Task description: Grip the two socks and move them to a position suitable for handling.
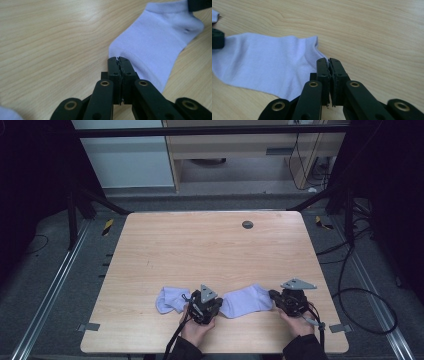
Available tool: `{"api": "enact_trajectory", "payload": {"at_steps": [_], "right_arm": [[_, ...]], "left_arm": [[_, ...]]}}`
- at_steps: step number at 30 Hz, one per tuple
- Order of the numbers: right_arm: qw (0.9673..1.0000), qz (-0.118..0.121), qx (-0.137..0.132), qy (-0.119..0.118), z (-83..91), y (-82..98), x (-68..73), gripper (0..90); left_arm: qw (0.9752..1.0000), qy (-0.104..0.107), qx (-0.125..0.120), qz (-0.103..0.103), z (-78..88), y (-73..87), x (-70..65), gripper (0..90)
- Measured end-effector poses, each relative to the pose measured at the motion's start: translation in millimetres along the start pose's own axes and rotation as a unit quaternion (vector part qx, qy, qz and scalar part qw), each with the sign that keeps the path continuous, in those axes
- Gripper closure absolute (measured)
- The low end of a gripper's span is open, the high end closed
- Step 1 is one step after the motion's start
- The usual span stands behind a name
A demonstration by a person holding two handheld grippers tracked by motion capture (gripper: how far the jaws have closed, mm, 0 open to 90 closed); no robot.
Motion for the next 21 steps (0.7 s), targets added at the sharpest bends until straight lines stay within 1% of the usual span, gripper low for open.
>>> {"api": "enact_trajectory", "payload": {"at_steps": [1, 2, 5, 6, 8, 11, 12, 15, 17, 18, 20, 21], "right_arm": [[1.0000, -0.002, 0.001, 0.002, 2.0, 1.1, 0.1, 87.6], [1.0000, 0.002, 0.001, 0.008, 5.3, 2.9, -0.1, 87.6], [0.9999, -0.001, 0.002, 0.010, 15.1, 7.5, 1.1, 87.5], [0.9999, 0.002, 0.003, 0.017, 19.1, 10.3, 0.5, 87.5], [0.9999, -0.002, 0.005, 0.016, 24.7, 14.8, -0.5, 87.5], [0.9995, -0.006, 0.017, 0.026, 27.4, 20.6, -0.8, 87.4], [0.9991, -0.003, 0.024, 0.035, 27.3, 22.4, -1.4, 87.3], [0.9984, -0.002, 0.038, 0.042, 24.8, 24.8, -2.3, 86.8], [0.9980, 0.000, 0.047, 0.043, 22.4, 26.3, -1.8, 84.2], [0.9978, 0.008, 0.045, 0.048, 21.1, 27.0, -2.3, 80.3], [0.9982, 0.010, 0.035, 0.047, 22.0, 25.6, -2.6, 74.7], [0.9984, 0.010, 0.027, 0.048, 23.0, 24.5, -2.5, 72.7]], "left_arm": [[1.0000, -0.004, 0.000, -0.008, -2.0, -2.6, -0.5, 88.0], [0.9999, -0.006, -0.001, -0.011, -3.3, -3.9, -0.6, 88.0], [0.9999, -0.001, 0.003, -0.011, -8.4, -5.8, -2.2, 87.9], [0.9999, -0.001, 0.003, -0.013, -9.7, -5.7, -3.1, 87.9], [0.9998, 0.005, 0.008, -0.017, -13.9, -4.6, -7.1, 87.8], [0.9996, 0.007, 0.012, -0.025, -19.8, -3.7, -13.3, 87.7], [0.9995, 0.007, 0.014, -0.027, -21.4, -3.4, -14.5, 87.6], [0.9993, 0.007, 0.020, -0.032, -26.6, -2.0, -17.2, 87.2], [0.9993, 0.009, 0.021, -0.030, -26.1, -2.8, -16.4, 84.8], [0.9994, 0.011, 0.016, -0.027, -23.7, -4.7, -15.7, 82.4], [0.9994, 0.011, 0.010, -0.031, -19.2, -8.6, -15.1, 78.6], [0.9993, 0.010, 0.005, -0.037, -15.0, -12.3, -14.2, 76.9]]}}
Point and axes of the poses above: each handheld gripper's, and its own axes: z roughly backward along the jaws, y roughly out of its underside, x roughly to its left, the point moved 3 cm from there along -z, roughly forward along the jaws, and after that the axes turned 5 degrees about -y, right-handed, at the moved point
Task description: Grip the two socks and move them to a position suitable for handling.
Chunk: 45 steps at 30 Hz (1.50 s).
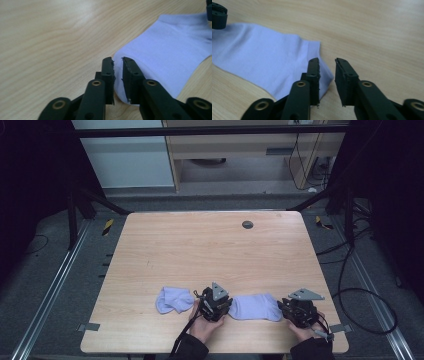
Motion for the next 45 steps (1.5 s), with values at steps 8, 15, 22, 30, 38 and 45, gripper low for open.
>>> {"api": "enact_trajectory", "payload": {"at_steps": [8, 15, 22, 30, 38, 45], "right_arm": [[0.9976, 0.000, -0.062, -0.030, 5.2, -15.2, 3.1, 54.8], [0.9947, 0.006, -0.089, -0.052, 3.2, -30.7, 15.4, 46.3], [0.9925, 0.019, -0.099, -0.069, -2.2, -43.6, 29.9, 40.5], [0.9898, 0.034, -0.107, -0.088, -12.7, -62.7, 50.9, 41.0], [0.9846, 0.070, -0.101, -0.124, -28.7, -81.6, 88.7, 45.5], [0.9783, 0.103, -0.088, -0.156, -44.2, -93.2, 125.1, 51.7]], "left_arm": [[0.9996, 0.019, -0.021, -0.002, 30.3, -21.1, 23.9, 61.2], [0.9993, 0.007, -0.033, 0.018, 63.4, -25.4, 62.2, 51.2], [0.9987, -0.036, -0.032, 0.017, 97.8, -11.3, 100.8, 47.7], [0.9965, -0.068, -0.036, 0.034, 123.1, 10.3, 130.1, 46.8], [0.9929, -0.098, -0.029, 0.062, 139.0, 45.9, 157.8, 49.3], [0.9906, -0.111, -0.013, 0.079, 137.4, 68.4, 168.9, 53.6]]}}
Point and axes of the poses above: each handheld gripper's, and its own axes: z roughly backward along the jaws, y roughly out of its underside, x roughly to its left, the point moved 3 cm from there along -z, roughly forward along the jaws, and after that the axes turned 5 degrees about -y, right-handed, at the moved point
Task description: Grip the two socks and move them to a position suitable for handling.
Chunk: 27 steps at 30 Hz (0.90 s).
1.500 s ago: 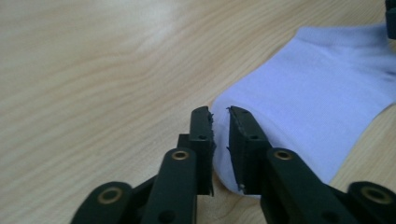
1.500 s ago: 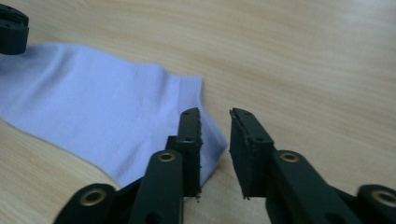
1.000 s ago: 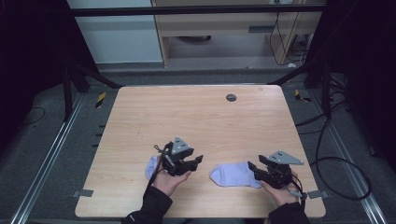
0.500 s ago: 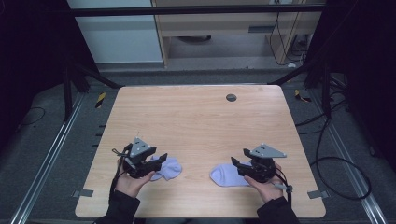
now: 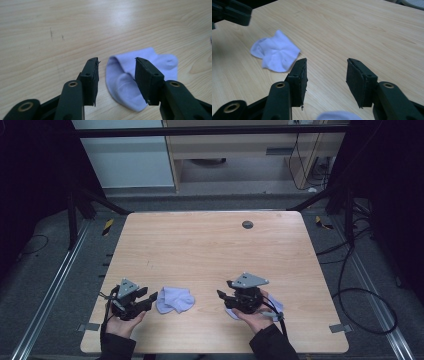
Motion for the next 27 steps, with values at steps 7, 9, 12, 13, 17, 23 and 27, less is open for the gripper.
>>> {"api": "enact_trajectory", "payload": {"at_steps": [7, 9, 12, 13, 17, 23, 27], "right_arm": [[0.9993, 0.018, 0.014, -0.029, -27.2, -6.9, 24.2, 56.7], [0.9989, 0.023, 0.020, -0.035, -33.9, -8.2, 30.4, 57.7], [0.9981, 0.030, 0.026, -0.047, -46.6, -10.7, 42.5, 58.3], [0.9978, 0.033, 0.029, -0.049, -50.7, -11.2, 45.9, 58.7], [0.9967, 0.038, 0.042, -0.058, -67.9, -10.1, 57.9, 59.6], [0.9948, 0.041, 0.064, -0.068, -92.4, -3.7, 71.8, 61.2], [0.9932, 0.047, 0.078, -0.073, -104.3, -0.3, 77.7, 63.1]], "left_arm": [[0.9995, -0.011, 0.028, -0.007, -11.3, 13.2, -0.6, 56.4], [0.9995, -0.010, 0.030, -0.004, -13.3, 15.5, -1.4, 56.8], [0.9992, -0.013, 0.036, -0.010, -15.7, 18.1, -2.8, 57.3], [0.9991, -0.013, 0.037, -0.012, -16.6, 18.8, -3.2, 57.5], [0.9984, -0.012, 0.050, -0.023, -22.3, 22.0, -6.5, 57.9], [0.9972, -0.015, 0.065, -0.035, -30.0, 25.1, -7.4, 60.1], [0.9966, -0.014, 0.070, -0.041, -32.3, 26.2, -8.9, 62.4]]}}
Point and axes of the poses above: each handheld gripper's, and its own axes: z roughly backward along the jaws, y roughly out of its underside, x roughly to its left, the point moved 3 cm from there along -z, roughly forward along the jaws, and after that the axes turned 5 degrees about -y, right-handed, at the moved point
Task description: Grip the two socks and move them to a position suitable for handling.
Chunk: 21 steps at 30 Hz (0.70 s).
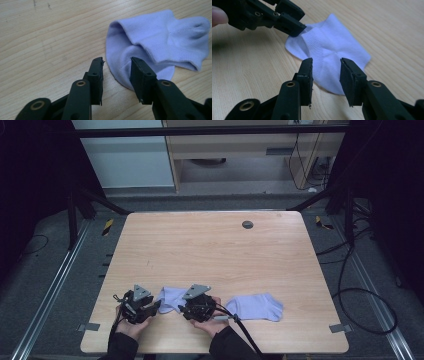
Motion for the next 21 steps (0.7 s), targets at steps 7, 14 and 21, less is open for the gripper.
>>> {"api": "enact_trajectory", "payload": {"at_steps": [7, 14, 21], "right_arm": [[0.9997, 0.008, 0.023, -0.006, -16.9, 1.1, 6.3, 66.1], [0.9993, -0.003, 0.033, -0.016, -25.4, 2.0, 7.4, 74.2], [0.9993, -0.018, 0.030, -0.017, -23.6, -1.0, 8.1, 86.0]], "left_arm": [[1.0000, 0.005, 0.005, -0.001, -3.1, 0.8, -2.0, 69.5], [0.9999, 0.012, 0.008, -0.002, -3.7, 0.4, -2.9, 77.5], [0.9998, 0.018, 0.009, -0.002, -4.0, -0.4, -4.0, 84.1]]}}
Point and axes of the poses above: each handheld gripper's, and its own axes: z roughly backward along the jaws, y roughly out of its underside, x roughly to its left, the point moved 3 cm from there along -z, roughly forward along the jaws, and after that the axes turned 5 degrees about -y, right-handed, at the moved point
